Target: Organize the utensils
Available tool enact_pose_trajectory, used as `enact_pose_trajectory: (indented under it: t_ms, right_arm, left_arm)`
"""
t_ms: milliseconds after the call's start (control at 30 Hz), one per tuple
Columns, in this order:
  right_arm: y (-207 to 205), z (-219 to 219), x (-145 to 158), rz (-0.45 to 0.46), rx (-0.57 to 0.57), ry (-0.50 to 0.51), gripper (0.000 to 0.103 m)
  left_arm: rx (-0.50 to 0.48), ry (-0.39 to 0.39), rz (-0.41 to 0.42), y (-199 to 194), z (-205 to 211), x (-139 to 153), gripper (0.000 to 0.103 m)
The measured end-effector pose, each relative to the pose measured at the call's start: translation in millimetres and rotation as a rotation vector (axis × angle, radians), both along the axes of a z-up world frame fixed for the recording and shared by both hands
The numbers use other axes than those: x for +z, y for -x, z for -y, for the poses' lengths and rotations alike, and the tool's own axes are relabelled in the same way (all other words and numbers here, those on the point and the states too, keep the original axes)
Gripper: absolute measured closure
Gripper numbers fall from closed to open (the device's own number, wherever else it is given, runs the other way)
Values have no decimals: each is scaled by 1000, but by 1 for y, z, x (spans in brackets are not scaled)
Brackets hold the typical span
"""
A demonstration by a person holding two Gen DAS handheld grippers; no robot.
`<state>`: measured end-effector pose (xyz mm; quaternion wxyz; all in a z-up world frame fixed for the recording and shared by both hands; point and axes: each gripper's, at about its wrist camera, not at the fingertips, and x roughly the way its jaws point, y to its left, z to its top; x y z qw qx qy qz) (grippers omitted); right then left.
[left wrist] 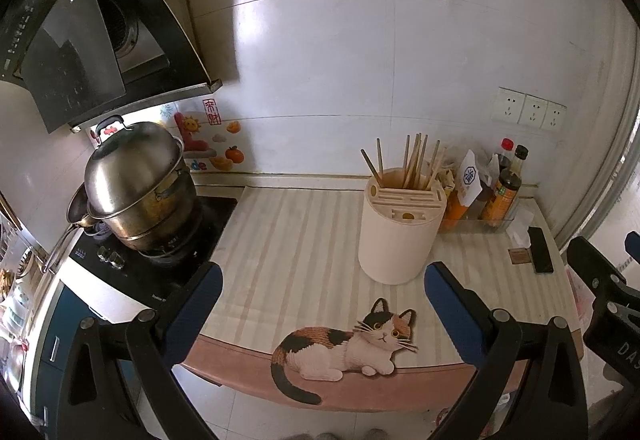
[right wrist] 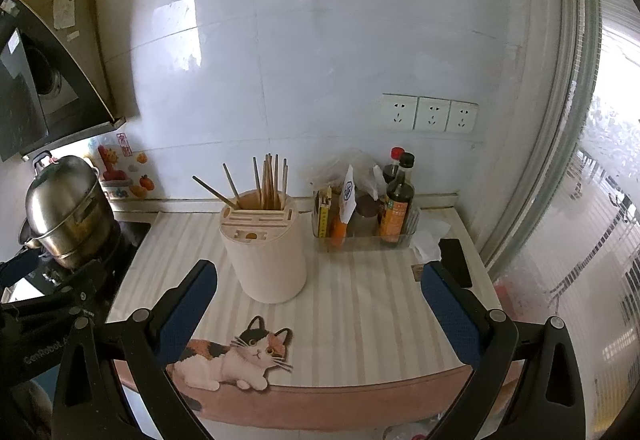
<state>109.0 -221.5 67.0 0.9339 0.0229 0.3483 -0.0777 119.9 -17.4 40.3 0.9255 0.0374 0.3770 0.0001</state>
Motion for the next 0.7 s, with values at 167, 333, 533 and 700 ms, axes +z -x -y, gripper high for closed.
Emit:
enact_pose_trajectory:
  t_ms: [167,333,533,700]
  right_arm:
    - [0,-1,-1,-7,0,7,0]
    - [0,-2,-2,-14,1,6,0]
    - [0,-2,-2,-12,2,6,0]
    - [0,-2,-2,-12,1,9,0]
  left_arm:
    - [0,2,3,0,0,0,0]
    - [-3,2,9,0,-1,1,0]
    - [-7,4,16,2,0,4,0]
    - [-7,4,19,1,2,6,0]
